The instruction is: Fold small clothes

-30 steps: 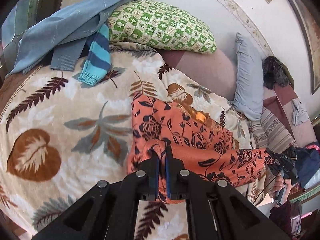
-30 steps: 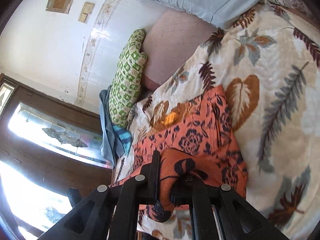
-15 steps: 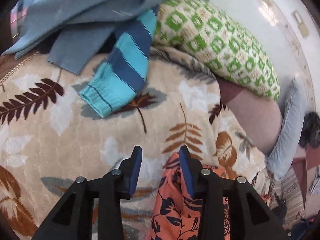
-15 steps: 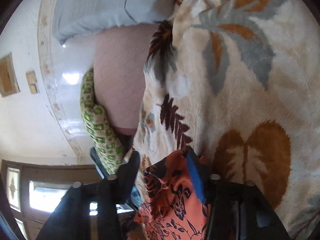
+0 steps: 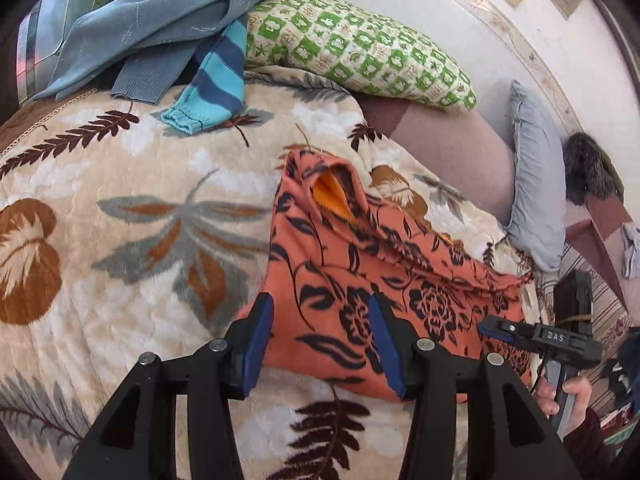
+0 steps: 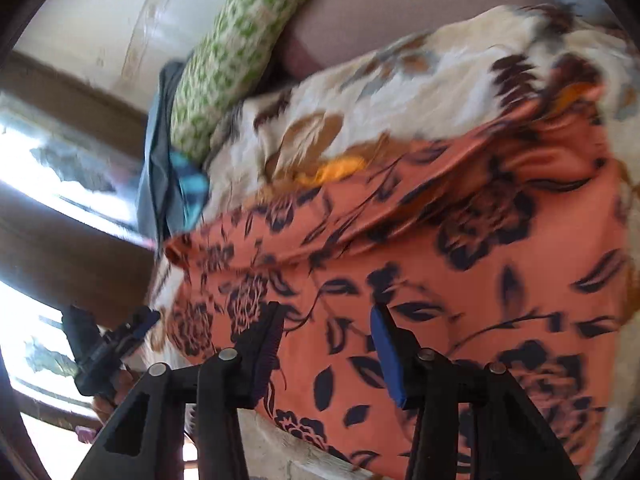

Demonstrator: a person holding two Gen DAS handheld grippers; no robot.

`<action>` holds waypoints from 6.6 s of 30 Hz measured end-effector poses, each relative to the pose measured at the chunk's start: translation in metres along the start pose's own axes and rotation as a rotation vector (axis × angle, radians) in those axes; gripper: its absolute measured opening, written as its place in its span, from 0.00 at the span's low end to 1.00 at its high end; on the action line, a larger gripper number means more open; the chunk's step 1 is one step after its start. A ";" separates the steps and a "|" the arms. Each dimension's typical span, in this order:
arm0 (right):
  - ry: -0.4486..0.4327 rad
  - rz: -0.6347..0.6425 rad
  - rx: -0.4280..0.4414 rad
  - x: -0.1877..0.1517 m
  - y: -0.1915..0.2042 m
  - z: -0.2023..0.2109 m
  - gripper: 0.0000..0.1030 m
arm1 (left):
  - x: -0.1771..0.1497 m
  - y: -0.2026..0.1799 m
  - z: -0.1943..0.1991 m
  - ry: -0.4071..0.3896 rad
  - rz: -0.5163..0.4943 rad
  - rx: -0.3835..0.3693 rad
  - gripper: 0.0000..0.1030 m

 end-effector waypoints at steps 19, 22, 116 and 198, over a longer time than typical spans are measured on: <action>-0.335 -0.174 -0.154 0.091 -0.020 0.055 0.43 | 0.019 0.034 -0.024 -0.007 -0.059 0.212 0.49; -0.289 -0.243 -0.176 0.036 -0.047 0.063 0.43 | 0.015 0.034 -0.019 -0.013 -0.062 0.231 0.50; -0.218 -0.206 -0.285 -0.076 -0.032 0.031 0.55 | -0.020 -0.077 -0.011 -0.077 -0.226 0.604 0.85; -0.342 -0.327 -0.353 -0.077 -0.085 0.087 0.64 | -0.031 -0.183 -0.056 -0.109 -0.386 0.603 0.92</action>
Point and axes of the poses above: each gripper's, at about its wrist camera, not at the fingertips, and z roughly against the way its jaws point, y to its left, x to its top, the point moved 7 cm from there along -z, roughly the way its jaws point, and after that the axes turned 14 degrees about y, right-handed, at the moved point
